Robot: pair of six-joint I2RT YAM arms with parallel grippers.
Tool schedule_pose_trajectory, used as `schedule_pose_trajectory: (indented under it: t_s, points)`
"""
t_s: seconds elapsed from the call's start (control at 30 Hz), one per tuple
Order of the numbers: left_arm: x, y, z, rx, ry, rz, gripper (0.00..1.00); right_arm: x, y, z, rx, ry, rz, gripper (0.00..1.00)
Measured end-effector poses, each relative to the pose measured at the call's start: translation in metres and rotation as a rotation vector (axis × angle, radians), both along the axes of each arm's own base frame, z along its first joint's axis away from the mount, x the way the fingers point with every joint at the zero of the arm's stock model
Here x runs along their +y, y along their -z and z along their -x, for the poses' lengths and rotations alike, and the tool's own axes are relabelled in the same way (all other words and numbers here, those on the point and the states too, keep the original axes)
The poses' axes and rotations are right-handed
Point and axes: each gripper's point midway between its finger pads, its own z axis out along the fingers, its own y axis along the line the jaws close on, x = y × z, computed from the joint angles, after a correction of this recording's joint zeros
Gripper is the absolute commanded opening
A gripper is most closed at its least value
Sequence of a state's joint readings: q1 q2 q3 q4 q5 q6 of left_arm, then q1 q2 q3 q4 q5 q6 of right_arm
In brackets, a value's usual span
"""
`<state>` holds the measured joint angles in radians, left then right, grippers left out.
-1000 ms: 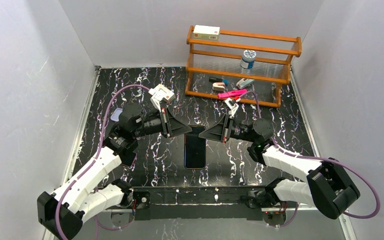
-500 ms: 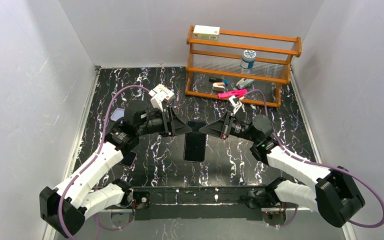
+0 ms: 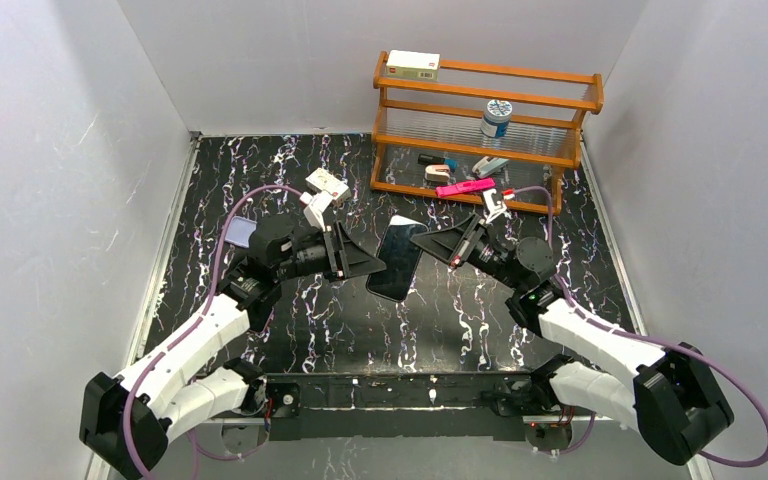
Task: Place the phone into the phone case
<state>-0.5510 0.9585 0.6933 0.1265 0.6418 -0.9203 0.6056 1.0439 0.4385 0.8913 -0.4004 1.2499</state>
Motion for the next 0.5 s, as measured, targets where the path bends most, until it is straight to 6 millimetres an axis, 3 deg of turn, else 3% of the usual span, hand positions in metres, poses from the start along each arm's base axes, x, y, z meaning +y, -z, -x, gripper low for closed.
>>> schedule_pose_trajectory:
  t_s: [0.07,0.13,0.4,0.5]
  points:
    - [-0.001,-0.003,0.000,0.000,0.004,0.012,0.11,-0.004,0.000,-0.004,-0.001,0.034,-0.002,0.01]
    - [-0.001,-0.006,0.001,-0.011,0.008,0.020,0.00,-0.005,0.003,-0.007,0.010,0.050,0.005,0.01]
    - [0.000,0.006,-0.001,-0.014,0.017,-0.040,0.00,-0.004,0.020,-0.012,0.070,0.057,0.024,0.01]
    - [0.002,0.010,-0.001,-0.005,0.009,-0.057,0.24,-0.002,0.025,-0.014,0.085,0.052,0.034,0.01]
